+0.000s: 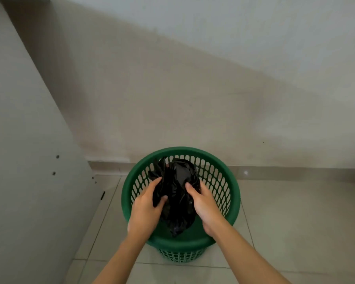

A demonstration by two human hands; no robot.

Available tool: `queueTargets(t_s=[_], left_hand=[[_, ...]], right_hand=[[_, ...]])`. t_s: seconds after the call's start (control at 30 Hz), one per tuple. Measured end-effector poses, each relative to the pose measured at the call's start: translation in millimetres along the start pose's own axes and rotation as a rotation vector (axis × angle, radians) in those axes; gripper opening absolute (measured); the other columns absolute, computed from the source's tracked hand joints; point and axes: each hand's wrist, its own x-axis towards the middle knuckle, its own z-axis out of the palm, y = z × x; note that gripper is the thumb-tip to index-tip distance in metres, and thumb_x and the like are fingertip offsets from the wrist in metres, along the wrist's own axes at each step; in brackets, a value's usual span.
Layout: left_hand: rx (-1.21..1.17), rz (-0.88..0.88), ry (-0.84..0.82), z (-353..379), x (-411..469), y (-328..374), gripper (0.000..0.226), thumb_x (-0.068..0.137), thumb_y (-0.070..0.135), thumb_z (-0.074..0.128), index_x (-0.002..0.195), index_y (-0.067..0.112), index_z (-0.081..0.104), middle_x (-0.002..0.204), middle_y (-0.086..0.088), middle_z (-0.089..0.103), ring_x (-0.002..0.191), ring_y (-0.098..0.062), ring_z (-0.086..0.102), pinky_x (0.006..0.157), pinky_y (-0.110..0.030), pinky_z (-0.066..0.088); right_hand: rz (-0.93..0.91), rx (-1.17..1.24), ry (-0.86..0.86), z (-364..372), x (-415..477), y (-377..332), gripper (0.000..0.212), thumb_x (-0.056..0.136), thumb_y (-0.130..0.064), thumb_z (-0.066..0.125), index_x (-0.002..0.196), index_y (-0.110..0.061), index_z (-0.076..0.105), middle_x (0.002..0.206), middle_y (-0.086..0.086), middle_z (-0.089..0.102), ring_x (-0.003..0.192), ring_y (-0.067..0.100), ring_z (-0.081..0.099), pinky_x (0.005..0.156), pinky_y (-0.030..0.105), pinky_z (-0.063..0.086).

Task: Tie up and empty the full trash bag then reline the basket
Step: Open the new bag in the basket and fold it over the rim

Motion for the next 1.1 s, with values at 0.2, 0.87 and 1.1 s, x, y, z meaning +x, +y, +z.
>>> queueTargets(t_s=[0.2,0.87,1.1], left_hand=[[-0.225,-0.162,0.328,-4,-2,10,0.029,0.093,0.022,0.054,0.120,0.013,0.053,0.113,0.001,0.056,0.102,-0.015,0.054,0.090,-0.036,0.049],[-0.372,-0.076,0.141,-15,-7,1,0.039,0.095,0.032,0.046,0.072,0.003,0.060,0.062,-0.019,0.055,0.056,-0.033,0.051,0.049,-0.041,0.041],[-0.287,-0.181,0.246,-16,-7,8,0.024,0.097,0.018,0.047,0.115,0.011,0.061,0.107,0.003,0.062,0.093,0.002,0.056,0.087,-0.028,0.049]], right_hand=[[-0.423,-0.188,0.707,-5,-2,0,0.029,0.091,-0.013,0.057,0.118,-0.020,0.053,0.119,-0.007,0.048,0.120,0.014,0.042,0.102,0.033,0.038],[-0.144,-0.301,-0.091,16,-10,0,0.024,0.087,-0.028,0.065,0.109,-0.021,0.057,0.099,-0.003,0.069,0.091,0.007,0.066,0.079,0.018,0.053],[-0.089,0.095,0.030,0,-13,-21,0.028,0.086,-0.005,0.063,0.111,-0.015,0.058,0.106,0.003,0.067,0.096,0.020,0.065,0.084,0.036,0.054]])
